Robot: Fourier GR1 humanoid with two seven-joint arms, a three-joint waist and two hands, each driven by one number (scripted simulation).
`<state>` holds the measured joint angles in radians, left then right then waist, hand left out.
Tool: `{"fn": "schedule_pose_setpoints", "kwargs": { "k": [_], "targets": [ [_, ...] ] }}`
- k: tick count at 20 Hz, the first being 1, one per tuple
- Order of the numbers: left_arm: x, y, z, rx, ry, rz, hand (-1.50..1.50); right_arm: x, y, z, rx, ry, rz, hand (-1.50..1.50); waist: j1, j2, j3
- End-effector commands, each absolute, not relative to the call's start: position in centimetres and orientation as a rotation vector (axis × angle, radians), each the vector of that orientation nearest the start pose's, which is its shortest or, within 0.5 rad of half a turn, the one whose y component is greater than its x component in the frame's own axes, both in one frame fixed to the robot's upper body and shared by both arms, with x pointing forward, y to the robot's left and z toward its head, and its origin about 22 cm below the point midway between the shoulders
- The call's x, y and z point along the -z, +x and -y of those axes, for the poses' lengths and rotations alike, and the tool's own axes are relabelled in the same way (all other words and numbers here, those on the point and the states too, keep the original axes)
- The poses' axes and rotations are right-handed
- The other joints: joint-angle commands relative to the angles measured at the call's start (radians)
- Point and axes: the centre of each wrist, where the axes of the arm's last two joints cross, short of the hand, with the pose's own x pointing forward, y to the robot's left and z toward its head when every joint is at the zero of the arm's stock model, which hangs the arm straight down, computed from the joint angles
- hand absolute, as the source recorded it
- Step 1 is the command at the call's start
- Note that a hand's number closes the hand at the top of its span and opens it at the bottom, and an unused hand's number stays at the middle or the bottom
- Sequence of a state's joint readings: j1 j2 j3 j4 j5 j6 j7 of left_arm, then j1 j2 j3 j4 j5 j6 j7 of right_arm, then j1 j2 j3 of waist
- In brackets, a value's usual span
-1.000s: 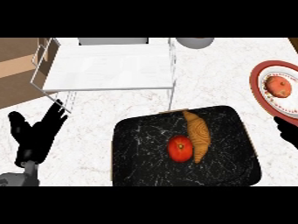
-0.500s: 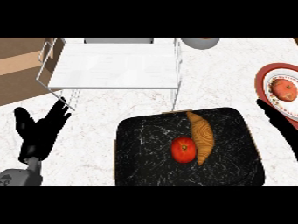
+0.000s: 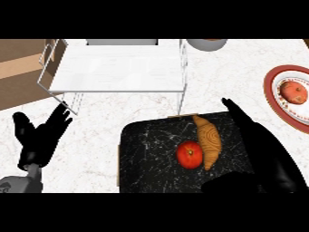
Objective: Pick the tomato from the tray and place it in the tiered shelf
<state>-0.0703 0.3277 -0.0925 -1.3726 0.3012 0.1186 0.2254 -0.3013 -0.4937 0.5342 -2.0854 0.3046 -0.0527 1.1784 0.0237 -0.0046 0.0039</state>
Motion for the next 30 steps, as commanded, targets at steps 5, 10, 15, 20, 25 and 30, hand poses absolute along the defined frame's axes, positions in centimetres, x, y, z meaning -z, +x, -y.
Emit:
{"fn": "schedule_pose_setpoints", "kwargs": {
  "k": [5,10,15,20,25,30],
  "targets": [
    [2.4,24.5,-29.8,-0.038,0.094,1.109,0.0,-14.5,22.1,12.7,-0.684,-0.651,0.907,-1.5,-0.019,0.001,-0.006],
    [2.3,24.1,-29.7,-0.036,0.097,1.103,0.0,-11.9,22.1,11.3,-0.675,-0.707,0.891,-1.5,-0.02,0.001,-0.005],
    [1.8,26.4,-29.2,-0.064,0.109,1.113,0.0,-10.9,22.6,10.3,-0.699,-0.709,0.882,-1.5,-0.03,0.006,-0.005],
    [2.9,23.9,-29.5,-0.05,0.094,1.115,0.0,-8.7,21.6,9.9,-0.702,-0.728,0.842,-1.5,-0.026,0.003,-0.005],
    [3.4,24.1,-31.3,-0.063,0.105,1.111,0.0,-9.0,22.9,9.2,-0.704,-0.782,0.81,-1.5,-0.028,0.005,-0.006],
    [2.5,24.7,-28.6,-0.034,0.082,1.115,0.0,-7.0,24.4,9.2,-0.7,-0.834,0.811,-1.5,-0.023,0.005,-0.004]
  ]
}}
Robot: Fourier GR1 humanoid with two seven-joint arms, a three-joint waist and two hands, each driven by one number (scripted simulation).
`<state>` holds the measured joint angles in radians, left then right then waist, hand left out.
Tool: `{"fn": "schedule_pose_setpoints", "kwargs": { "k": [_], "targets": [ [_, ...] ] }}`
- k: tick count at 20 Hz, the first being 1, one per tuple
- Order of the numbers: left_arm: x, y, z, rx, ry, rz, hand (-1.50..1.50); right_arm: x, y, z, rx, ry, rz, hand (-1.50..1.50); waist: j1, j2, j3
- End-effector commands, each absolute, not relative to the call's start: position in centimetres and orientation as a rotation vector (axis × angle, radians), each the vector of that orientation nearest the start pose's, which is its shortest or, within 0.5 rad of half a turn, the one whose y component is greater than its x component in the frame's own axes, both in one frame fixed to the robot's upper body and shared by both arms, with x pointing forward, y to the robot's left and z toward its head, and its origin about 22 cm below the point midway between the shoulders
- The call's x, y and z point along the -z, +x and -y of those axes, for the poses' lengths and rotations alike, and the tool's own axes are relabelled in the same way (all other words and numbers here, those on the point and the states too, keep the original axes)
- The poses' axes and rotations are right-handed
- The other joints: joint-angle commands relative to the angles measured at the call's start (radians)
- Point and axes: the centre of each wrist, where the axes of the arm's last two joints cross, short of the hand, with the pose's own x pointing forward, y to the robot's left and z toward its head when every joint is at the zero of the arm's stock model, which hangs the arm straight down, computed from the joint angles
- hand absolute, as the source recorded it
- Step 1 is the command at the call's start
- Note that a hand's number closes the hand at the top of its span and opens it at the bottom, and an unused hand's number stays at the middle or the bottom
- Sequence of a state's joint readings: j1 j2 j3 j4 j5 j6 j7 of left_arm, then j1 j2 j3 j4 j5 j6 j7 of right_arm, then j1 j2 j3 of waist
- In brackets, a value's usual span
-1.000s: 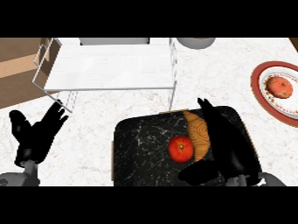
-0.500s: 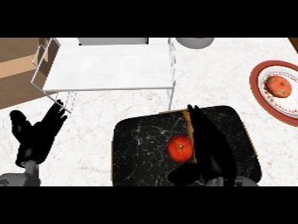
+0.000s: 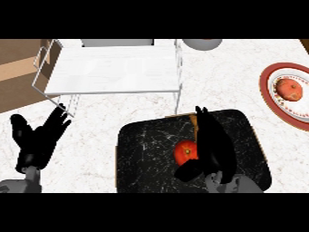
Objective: Pick the tomato from the tray and place it in the tiered shelf
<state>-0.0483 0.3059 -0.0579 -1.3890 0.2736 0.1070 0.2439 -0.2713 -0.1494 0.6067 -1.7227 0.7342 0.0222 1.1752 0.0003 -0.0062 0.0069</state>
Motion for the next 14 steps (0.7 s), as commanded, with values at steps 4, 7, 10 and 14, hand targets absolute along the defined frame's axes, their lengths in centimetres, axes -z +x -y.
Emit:
{"fn": "schedule_pose_setpoints", "kwargs": {
  "k": [4,7,10,14],
  "targets": [
    [2.1,25.1,-29.0,-0.046,0.078,1.128,0.0,-6.3,25.5,11.1,-0.678,-0.817,0.85,-1.5,0.0,0.007,-0.007],
    [2.7,24.6,-30.0,-0.037,0.095,1.095,0.0,-6.2,24.5,10.7,-0.676,-0.803,0.874,-1.5,-0.002,0.006,-0.007],
    [1.4,24.4,-29.0,-0.035,0.101,1.111,0.0,-5.9,24.7,8.3,-0.69,-0.8,0.885,-1.5,0.005,0.005,-0.007],
    [4.2,24.5,-29.8,-0.045,0.099,1.121,0.0,-4.1,24.4,9.1,-0.719,-0.766,0.893,-1.5,-0.001,0.007,-0.007]
  ]
}}
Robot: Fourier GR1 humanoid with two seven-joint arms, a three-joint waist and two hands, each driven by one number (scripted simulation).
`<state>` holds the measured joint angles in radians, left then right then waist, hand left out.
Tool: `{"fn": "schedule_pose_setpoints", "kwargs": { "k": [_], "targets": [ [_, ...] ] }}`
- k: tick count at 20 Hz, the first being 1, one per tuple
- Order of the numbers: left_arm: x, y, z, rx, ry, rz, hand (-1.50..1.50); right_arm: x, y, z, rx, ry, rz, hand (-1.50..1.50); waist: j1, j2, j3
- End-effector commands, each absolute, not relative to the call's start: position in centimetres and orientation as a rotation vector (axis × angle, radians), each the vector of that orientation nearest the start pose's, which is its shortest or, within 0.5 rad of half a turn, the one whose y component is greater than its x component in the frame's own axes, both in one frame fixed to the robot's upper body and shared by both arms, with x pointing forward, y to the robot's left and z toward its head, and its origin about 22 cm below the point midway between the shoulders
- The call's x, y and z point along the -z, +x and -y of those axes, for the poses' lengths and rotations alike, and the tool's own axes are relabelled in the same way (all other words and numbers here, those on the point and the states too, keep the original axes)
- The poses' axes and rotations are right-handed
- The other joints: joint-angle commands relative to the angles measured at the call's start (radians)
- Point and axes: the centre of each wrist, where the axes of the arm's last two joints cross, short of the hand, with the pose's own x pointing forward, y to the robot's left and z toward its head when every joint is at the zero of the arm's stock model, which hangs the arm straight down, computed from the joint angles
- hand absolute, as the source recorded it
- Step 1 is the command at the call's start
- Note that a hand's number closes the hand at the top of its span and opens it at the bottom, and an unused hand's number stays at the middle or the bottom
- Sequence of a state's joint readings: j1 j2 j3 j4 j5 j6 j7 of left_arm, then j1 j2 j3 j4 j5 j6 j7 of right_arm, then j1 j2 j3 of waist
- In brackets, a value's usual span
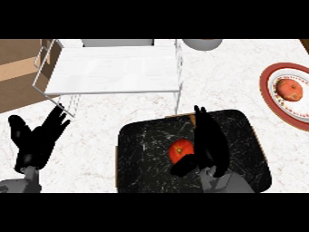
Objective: Pick the tomato from the tray and place it in the tiered shelf
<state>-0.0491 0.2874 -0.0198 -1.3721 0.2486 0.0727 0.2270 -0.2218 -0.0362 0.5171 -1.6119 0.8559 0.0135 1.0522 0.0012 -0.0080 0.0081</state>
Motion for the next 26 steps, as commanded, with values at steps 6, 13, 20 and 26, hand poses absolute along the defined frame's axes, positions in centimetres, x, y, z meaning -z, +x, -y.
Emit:
{"fn": "schedule_pose_setpoints", "kwargs": {
  "k": [6,13,20,26],
  "targets": [
    [2.5,24.4,-29.5,-0.033,0.091,1.116,0.0,-4.0,25.7,8.0,-0.919,-0.648,0.902,1.5,0.005,0.009,-0.008],
    [1.5,25.6,-29.4,-0.039,0.096,1.117,0.0,-4.5,23.5,6.0,-0.894,-0.636,1.054,1.5,0.002,0.008,-0.008],
    [2.1,25.9,-28.4,0.007,0.047,1.119,0.0,-8.7,20.7,-0.5,-0.979,-0.613,1.243,1.5,0.058,0.015,-0.009],
    [2.7,25.4,-27.8,0.048,0.043,1.112,0.0,-11.8,19.4,-2.8,-0.943,-0.568,1.462,1.5,0.096,0.006,-0.011]
  ]
}}
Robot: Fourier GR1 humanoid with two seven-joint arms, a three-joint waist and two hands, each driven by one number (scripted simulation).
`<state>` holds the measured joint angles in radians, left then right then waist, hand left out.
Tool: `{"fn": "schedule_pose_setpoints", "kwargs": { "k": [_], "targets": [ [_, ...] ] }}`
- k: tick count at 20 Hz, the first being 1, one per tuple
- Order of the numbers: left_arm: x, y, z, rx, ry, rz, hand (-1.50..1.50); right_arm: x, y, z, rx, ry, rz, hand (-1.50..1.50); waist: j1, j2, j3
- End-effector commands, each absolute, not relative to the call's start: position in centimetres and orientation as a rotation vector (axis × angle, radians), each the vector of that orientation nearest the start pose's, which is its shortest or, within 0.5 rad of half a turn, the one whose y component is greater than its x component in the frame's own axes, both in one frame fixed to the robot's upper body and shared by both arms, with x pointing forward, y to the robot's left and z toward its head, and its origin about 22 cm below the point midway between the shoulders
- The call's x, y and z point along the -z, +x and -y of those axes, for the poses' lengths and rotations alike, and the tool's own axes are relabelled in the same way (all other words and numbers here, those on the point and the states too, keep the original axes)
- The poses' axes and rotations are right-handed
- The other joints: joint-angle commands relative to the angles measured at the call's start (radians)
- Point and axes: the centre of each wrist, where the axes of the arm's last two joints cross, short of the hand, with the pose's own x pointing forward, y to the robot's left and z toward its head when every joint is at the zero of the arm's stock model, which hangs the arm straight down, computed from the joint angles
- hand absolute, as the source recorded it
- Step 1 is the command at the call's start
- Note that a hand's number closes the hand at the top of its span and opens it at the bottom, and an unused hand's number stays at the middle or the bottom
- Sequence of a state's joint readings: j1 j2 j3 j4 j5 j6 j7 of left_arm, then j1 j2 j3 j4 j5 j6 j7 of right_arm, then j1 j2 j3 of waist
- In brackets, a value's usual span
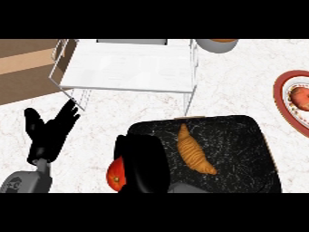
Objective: Pick the tomato from the tray and place it in the tiered shelf
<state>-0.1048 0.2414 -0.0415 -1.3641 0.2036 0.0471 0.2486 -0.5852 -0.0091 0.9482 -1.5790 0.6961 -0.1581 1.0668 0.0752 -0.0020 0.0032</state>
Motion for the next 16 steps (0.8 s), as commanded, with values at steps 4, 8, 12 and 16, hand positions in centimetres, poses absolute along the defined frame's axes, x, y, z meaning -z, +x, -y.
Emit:
{"fn": "schedule_pose_setpoints", "kwargs": {
  "k": [4,8,12,16],
  "targets": [
    [2.9,25.8,-27.8,0.013,0.058,1.085,0.0,-16.4,19.0,-3.5,-0.87,-0.643,1.594,1.5,-0.011,-0.017,-0.008],
    [3.0,25.5,-28.4,-0.009,0.073,1.102,0.0,-19.9,20.1,-4.1,-0.759,-0.726,1.642,1.5,-0.024,-0.019,-0.009],
    [2.6,25.3,-28.7,0.01,0.081,1.097,0.0,-24.3,21.1,-4.6,-0.689,-0.761,1.654,1.5,-0.022,-0.024,-0.009],
    [2.1,26.1,-28.8,-0.029,0.091,1.116,0.0,-28.6,22.1,-5.3,-0.647,-0.81,1.669,1.5,-0.044,-0.018,-0.009]
  ]
}}
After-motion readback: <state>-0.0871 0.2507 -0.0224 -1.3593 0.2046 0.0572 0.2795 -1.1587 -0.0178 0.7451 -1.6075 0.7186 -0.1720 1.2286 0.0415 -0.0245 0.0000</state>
